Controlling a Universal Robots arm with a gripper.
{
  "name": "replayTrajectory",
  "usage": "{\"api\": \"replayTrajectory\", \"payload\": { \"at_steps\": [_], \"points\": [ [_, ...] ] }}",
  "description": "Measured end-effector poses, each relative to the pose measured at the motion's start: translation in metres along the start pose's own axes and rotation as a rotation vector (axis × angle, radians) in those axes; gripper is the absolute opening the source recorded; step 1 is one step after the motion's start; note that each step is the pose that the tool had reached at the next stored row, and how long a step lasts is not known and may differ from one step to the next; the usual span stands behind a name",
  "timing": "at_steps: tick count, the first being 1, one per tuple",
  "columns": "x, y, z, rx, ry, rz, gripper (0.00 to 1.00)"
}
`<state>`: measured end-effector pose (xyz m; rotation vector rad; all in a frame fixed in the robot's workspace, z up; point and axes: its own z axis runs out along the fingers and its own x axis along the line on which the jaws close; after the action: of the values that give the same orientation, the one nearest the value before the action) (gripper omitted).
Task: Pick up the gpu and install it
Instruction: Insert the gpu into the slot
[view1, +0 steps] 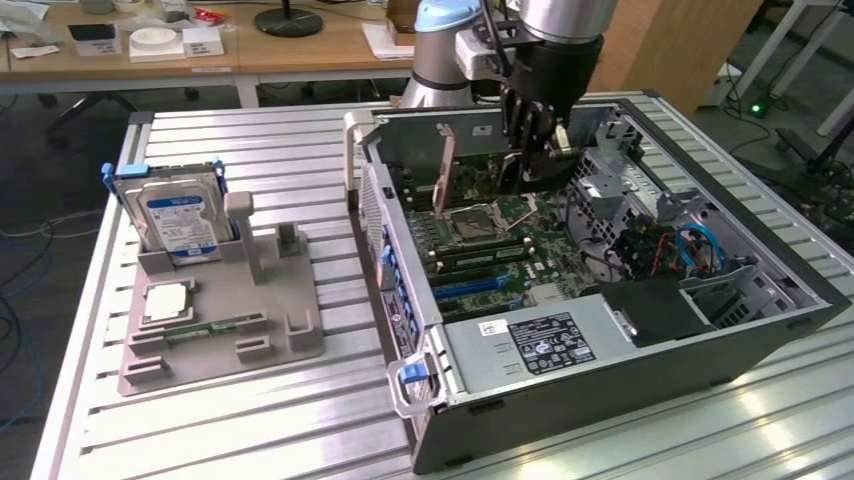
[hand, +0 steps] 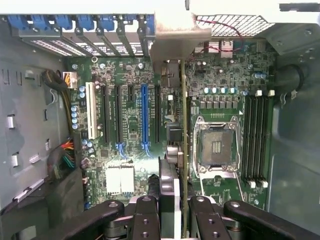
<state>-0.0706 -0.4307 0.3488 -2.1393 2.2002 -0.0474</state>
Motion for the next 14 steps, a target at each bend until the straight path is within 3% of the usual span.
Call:
{"api": "replayTrajectory", "payload": {
  "at_steps": [6,10,14],
  "points": [
    [0.001,0.0092,0.0101,-0.0001,0.0001,0.0,0.28],
    [0.002,0.0097,0.0174,-0.0002,0.0001,0.0,0.28],
    [0.01,0.0099,0.0235,-0.0003,0.0003,0.0,0.28]
  ]
}}
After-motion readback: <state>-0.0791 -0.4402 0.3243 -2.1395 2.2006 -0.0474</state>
